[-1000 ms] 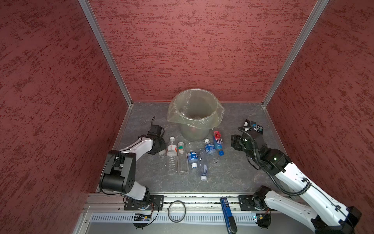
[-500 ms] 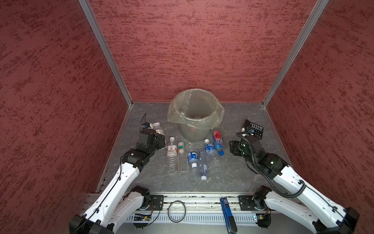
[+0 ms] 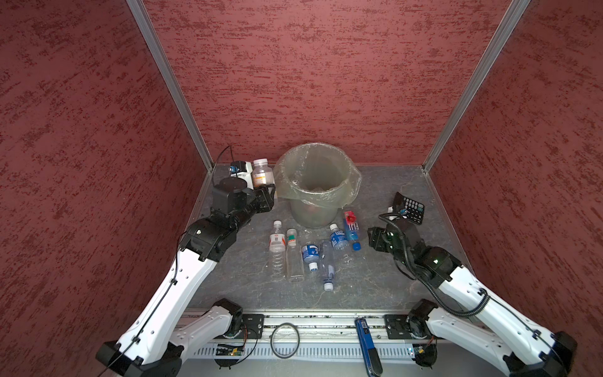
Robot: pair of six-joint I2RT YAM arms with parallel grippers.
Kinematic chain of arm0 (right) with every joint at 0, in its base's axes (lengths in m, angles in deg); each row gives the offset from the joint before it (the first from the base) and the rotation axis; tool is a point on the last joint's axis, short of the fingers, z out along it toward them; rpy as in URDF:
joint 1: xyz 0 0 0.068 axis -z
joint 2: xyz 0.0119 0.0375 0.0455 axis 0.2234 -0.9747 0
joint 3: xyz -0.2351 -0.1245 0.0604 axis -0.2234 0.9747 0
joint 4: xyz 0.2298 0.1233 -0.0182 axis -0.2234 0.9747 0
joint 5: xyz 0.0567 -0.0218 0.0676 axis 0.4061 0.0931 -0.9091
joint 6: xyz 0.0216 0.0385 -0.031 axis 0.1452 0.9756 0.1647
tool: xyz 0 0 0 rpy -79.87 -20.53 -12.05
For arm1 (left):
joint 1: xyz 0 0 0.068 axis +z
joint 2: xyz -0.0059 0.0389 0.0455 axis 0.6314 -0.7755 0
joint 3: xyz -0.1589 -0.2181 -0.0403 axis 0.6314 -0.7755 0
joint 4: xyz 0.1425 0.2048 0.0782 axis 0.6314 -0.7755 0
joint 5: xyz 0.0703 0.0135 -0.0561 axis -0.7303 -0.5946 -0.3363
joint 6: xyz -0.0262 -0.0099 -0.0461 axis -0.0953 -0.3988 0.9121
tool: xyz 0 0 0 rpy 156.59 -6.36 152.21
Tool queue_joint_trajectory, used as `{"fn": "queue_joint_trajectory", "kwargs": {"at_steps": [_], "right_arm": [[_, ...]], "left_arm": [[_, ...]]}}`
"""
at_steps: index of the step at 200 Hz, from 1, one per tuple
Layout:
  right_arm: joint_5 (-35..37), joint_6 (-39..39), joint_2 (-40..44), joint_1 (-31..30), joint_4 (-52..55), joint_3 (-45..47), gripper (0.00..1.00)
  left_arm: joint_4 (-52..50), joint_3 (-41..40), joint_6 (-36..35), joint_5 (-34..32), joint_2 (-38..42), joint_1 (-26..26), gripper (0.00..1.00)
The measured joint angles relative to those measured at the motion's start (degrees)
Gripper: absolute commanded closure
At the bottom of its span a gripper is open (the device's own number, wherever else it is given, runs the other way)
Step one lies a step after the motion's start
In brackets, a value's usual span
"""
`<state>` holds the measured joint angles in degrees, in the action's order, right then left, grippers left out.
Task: Throw the plastic bottles in the bin
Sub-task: Throw the plastic bottle into the trash bin.
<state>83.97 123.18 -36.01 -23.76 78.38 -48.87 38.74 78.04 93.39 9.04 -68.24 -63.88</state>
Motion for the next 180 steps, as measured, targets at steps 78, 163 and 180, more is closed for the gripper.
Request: {"fn": "queue_joint_trajectory", "kwargs": {"at_steps": [78,163,180], "right_arm": [[-0.2,0.7,-0.4,0.0,0.0,0.0,0.29],[-0.1,1.5,1.6,0.0,1.8,0.0,0.27],[0.0,1.0,-1.2,0.0,1.6,0.0,0.23]], "left_arm": [[1.2,36.2,-3.5,7.7,-33.8,-0.8,0.08],[2.6,21.7,-3.2,9.0,-27.4,-2.0,0.0],[4.6,20.3,-3.4,8.7,-21.7,-2.4,0.01]]}}
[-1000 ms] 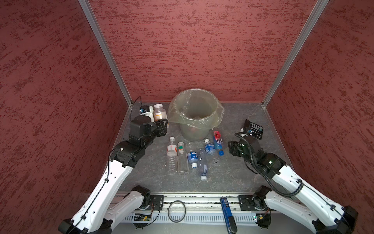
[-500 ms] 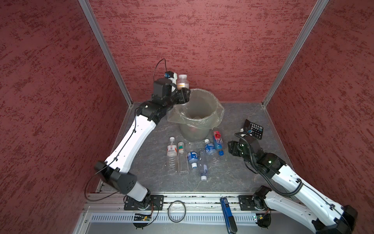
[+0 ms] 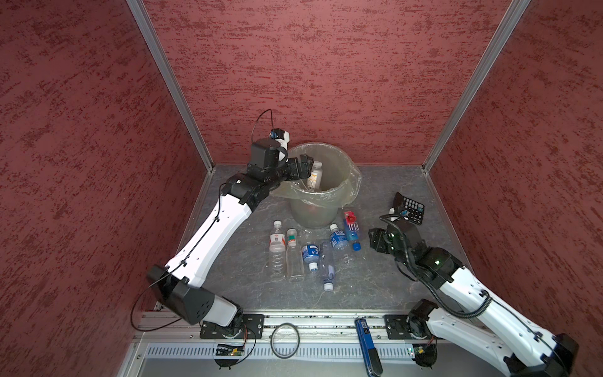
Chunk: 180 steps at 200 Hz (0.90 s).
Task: Throw the plastic bottles in the bin
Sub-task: Throw the plastic bottle into the trash bin, then pick up the plastic bottle from the center of the table.
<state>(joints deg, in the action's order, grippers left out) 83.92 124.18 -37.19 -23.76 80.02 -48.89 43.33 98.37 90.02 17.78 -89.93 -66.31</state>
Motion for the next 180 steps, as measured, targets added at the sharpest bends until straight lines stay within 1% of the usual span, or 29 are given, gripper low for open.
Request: {"fn": "queue_joint_trajectory", "kwargs": {"at_steps": [32,54,81,115,149,162,180], "right_arm": [[-0.4,-2.3,-6.8,0.7,-1.1,-0.3,0.17],[-2.3,-4.3,-13.1,3.1,-3.3,-1.4,0.12],[-6.1,-7.7,-20.1,6.1,-7.7,-2.8,0.07],[-8.9,-11.8,-28.8,8.4,-12.4,-7.4,0.02],[-11.0,-15.4,-36.6,9.7,-16.8,-11.8,0.02],[-11.7,-16.4,-39.3,10.0,-18.1,-12.6,0.02],[-12.5,-17.2,-42.3,10.6,-19.6,-12.7,0.06]], "left_arm": [[2.7,-0.7,-0.9,-0.9,7.9,-0.2,0.01],[2.9,-4.8,-1.4,-2.0,12.6,0.6,0.01],[1.9,-13.4,-1.6,-2.2,17.6,3.3,0.01],[0.1,-28.9,-0.3,-1.7,24.9,7.1,0.01],[-2.4,-42.4,1.7,-1.1,31.8,9.0,0.0],[-3.5,-45.5,2.5,-0.5,33.7,10.4,0.01],[-4.5,-48.2,3.5,0.2,35.6,12.2,0.0]]}}
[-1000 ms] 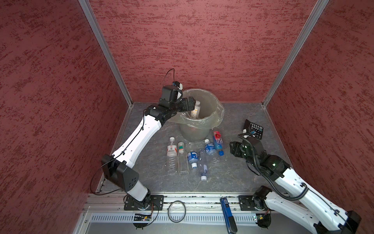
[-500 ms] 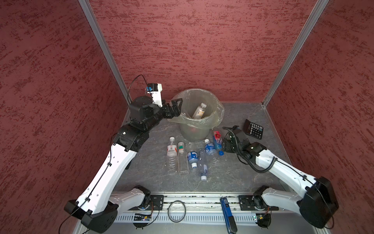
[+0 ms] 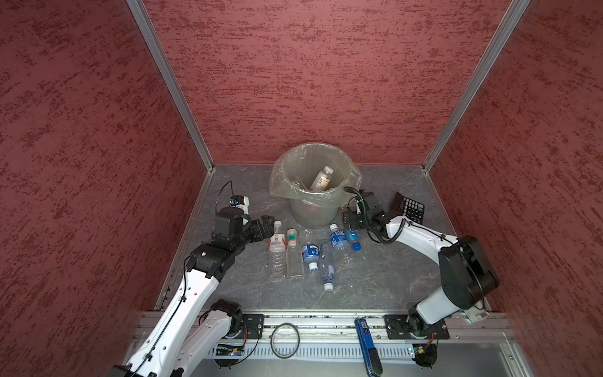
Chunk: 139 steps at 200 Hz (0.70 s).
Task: Throw the plastic bottles in the bin
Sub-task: Pick up the plastic bottle from the center of the table.
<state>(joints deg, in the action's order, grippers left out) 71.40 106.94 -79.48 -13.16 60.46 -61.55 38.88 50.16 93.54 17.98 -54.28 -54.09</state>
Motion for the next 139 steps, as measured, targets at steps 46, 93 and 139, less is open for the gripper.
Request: {"fn": "queue_joint_trajectory", "kwargs": {"at_steps": [46,93,139], "right_arm": [[0.0,-0.3,-3.7,0.7,-1.2,0.0,0.24],[4.5,-0.1,-3.8,0.7,0.8,0.6,0.28],[6.7,1.0,-2.3,0.7,2.2,2.1,0.54]], "left_arm": [[-0.5,-2.5,2.1,1.5,1.3,2.1,0.0],[-0.6,-3.5,3.8,2.9,0.7,2.4,0.0],[-0.5,-3.5,4.4,3.7,-0.2,2.4,0.01]]}}
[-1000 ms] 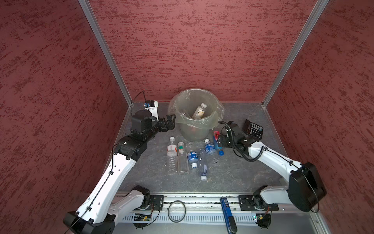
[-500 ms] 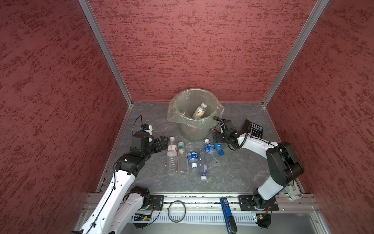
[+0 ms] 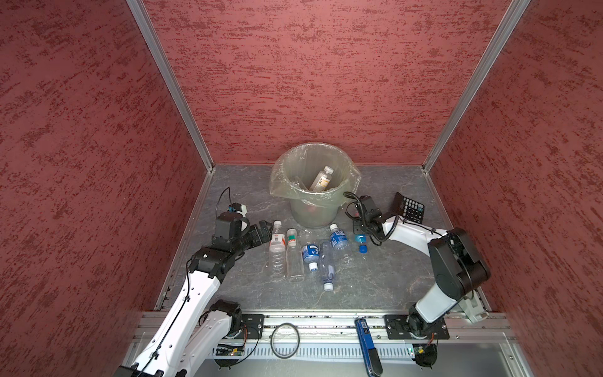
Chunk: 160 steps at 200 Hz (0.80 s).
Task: Throw the plastic bottles in the bin
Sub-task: Pick up the plastic bottle from the center of the table.
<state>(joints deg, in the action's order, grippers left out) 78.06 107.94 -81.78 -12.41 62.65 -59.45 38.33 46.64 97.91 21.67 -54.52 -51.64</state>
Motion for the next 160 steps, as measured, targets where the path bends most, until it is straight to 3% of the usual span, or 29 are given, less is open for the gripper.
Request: {"fn": "queue_joint_trajectory", "kwargs": {"at_steps": [34,65,100,131,160], "right_arm": [[0.4,1.7,8.9,-0.1,3.5,3.9,0.54],[0.8,3.7,26.8,-1.9,8.7,3.4,0.53],[3.0,5.9,44.0,-8.8,13.7,-3.1,0.53],[5.8,7.3,49.2,-14.5,16.9,-8.4,0.51],[6.4,7.0,46.2,-16.6,17.1,-13.6,0.49]], "left_arm": [[0.0,0.0,0.1,0.0,0.0,0.0,0.01],[0.9,-1.2,0.3,0.5,-0.1,0.0,0.01],[1.4,-4.3,1.1,1.7,-0.9,0.0,0.01],[1.8,-4.5,1.5,1.9,-2.3,0.0,0.0],[2.4,-4.3,1.6,1.9,-3.0,0.0,0.0]]}}
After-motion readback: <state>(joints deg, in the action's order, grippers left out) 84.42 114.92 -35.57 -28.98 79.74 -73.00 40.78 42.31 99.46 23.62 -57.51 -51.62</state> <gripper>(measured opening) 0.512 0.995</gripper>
